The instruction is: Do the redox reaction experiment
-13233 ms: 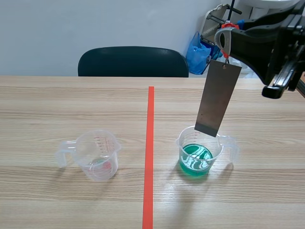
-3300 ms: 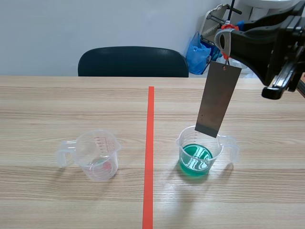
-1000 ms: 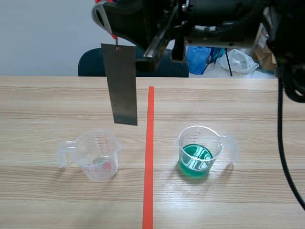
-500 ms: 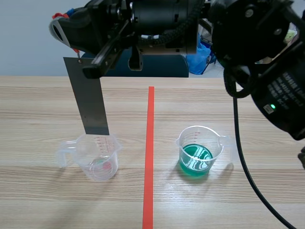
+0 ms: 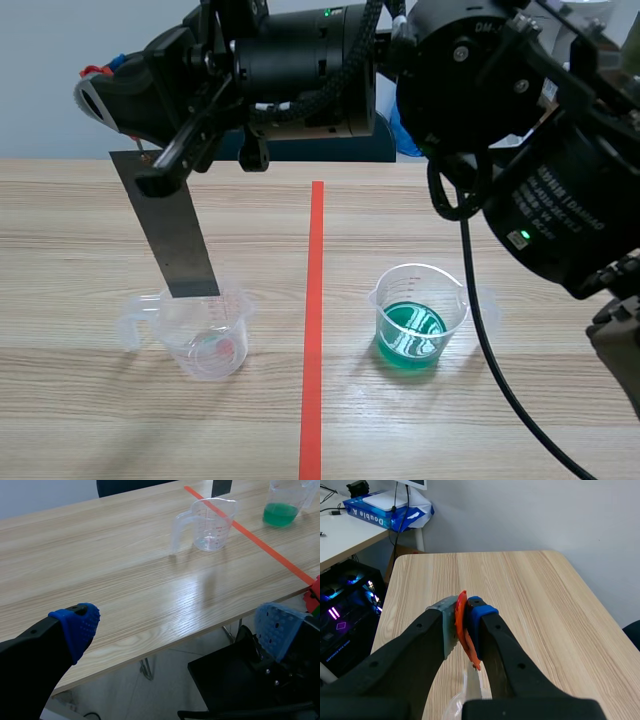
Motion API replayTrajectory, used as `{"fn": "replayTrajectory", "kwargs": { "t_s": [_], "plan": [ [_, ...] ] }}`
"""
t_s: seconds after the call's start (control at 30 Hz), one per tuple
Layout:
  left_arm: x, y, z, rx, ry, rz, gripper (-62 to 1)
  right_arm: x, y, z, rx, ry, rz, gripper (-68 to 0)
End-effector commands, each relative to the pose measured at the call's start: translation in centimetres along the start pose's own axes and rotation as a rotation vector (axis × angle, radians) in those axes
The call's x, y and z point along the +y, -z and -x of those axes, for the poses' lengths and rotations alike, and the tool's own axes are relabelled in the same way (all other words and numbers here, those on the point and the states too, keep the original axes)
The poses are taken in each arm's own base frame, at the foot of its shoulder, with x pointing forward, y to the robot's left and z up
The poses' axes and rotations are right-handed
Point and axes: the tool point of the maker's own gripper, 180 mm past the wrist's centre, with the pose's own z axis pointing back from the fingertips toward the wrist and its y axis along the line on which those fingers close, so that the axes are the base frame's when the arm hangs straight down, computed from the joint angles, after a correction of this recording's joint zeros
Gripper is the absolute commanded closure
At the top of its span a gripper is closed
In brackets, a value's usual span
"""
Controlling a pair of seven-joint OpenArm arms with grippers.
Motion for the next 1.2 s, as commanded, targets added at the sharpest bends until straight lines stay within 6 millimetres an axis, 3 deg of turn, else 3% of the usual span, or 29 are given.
{"fn": "replayTrajectory", "kwargs": {
  "t_s": [0.0, 1.17],
  "plan": [
    [0.11, 0.13, -1.14, -0.061, 0.001, -0.009, -62.3, -0.21, -0.01, -1.13, -0.031, -0.016, -0.003, -0.6],
    [0.11, 0.13, -1.14, -0.061, 0.001, -0.009, -62.3, 0.01, -0.05, -0.42, -0.021, -0.003, 0.002, -0.6]
  ]
}}
